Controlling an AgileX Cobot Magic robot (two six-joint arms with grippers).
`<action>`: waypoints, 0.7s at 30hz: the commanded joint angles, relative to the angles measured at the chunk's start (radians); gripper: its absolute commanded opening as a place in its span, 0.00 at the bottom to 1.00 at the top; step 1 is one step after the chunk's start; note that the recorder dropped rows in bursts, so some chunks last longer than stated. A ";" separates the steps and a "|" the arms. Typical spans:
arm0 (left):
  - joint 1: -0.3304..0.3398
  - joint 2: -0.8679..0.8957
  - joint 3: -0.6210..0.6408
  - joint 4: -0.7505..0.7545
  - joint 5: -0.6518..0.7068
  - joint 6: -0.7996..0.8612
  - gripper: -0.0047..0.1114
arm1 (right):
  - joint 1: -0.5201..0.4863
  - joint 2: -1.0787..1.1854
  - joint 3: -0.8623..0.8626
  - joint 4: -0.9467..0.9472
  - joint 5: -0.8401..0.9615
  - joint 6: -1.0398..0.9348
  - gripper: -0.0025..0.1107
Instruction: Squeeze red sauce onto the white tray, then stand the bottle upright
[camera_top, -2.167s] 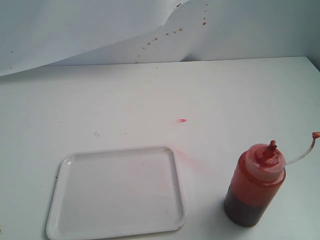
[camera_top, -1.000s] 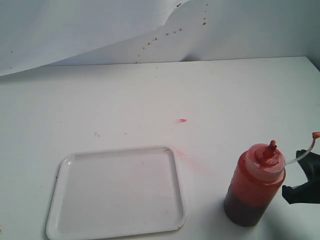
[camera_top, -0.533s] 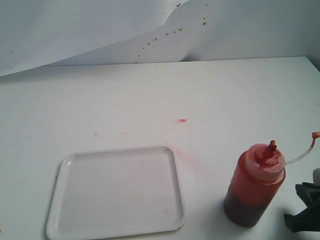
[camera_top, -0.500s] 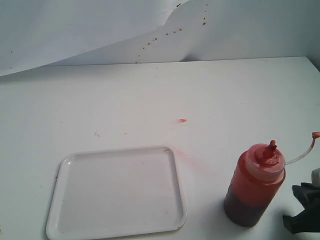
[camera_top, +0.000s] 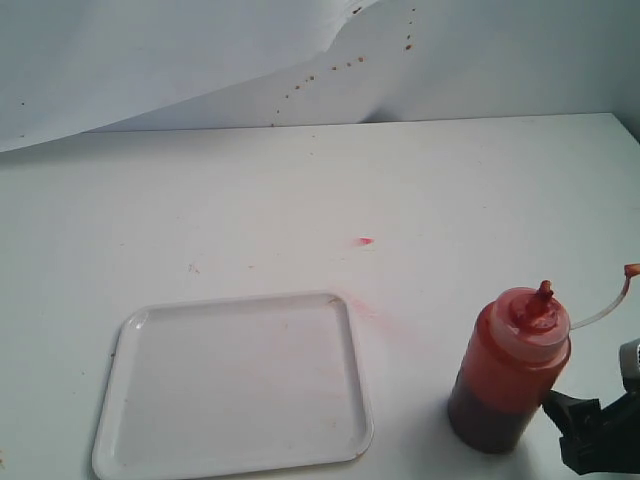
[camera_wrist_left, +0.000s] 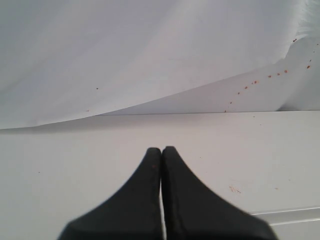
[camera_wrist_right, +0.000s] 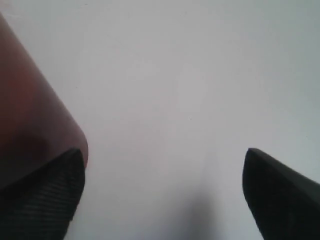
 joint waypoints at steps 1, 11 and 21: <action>0.000 -0.002 0.005 -0.006 -0.002 -0.002 0.04 | 0.002 -0.004 0.006 0.099 -0.020 0.005 0.68; 0.000 -0.002 0.005 -0.006 -0.002 -0.002 0.04 | 0.002 -0.004 0.006 0.222 -0.277 0.101 0.60; 0.000 -0.002 0.005 -0.006 -0.002 -0.002 0.04 | 0.002 -0.016 -0.162 0.223 -0.086 0.256 0.70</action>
